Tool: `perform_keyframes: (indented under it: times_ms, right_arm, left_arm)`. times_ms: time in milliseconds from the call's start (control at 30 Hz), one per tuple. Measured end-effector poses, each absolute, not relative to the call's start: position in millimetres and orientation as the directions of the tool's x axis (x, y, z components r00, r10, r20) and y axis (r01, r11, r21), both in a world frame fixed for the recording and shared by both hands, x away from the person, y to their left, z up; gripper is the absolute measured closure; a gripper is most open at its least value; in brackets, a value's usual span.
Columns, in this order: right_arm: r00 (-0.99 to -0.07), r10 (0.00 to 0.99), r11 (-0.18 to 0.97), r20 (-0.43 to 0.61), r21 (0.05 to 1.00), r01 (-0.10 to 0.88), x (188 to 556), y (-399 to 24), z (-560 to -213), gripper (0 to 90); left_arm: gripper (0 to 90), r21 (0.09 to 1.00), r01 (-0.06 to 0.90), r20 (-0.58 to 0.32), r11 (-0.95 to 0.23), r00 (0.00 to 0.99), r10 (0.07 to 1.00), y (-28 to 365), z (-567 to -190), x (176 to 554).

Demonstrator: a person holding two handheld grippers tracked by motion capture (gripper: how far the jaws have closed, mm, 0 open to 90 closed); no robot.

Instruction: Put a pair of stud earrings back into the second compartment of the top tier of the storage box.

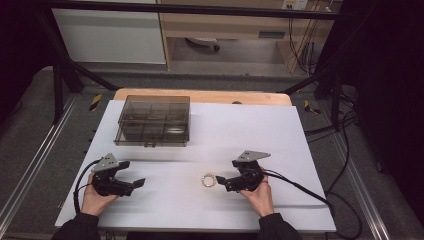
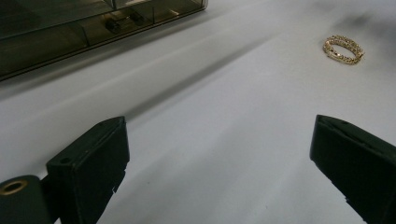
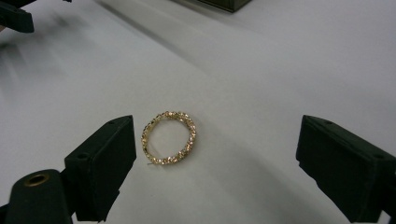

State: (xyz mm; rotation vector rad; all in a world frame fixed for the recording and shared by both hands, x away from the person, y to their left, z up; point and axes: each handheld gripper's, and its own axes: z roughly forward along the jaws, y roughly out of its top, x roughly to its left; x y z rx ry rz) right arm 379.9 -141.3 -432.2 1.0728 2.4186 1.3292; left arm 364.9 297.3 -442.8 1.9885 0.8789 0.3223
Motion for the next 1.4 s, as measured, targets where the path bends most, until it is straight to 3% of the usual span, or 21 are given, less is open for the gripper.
perform_keyframes:
  times_ms: [367, 1000, 1400]
  right_arm:
    - [-0.727, 0.664, 0.365, 0.176, 0.772, 0.521, 390, -122, -442, 26.0]
    - [-0.738, 0.635, 0.394, 0.227, 0.727, 0.562, 395, -116, -453, 67.9]
    - [-0.734, 0.638, 0.393, 0.234, 0.72, 0.571, 395, -115, -455, 82.4]
  left_arm:
    - [4.6, 0.826, 0.453, -0.11, -0.335, 0.713, 0.693, 297, -443, 365]
    - [4.8, 0.826, 0.452, -0.108, -0.338, 0.715, 0.691, 297, -443, 365]
    - [5.0, 0.825, 0.453, -0.109, -0.338, 0.714, 0.691, 297, -443, 364]
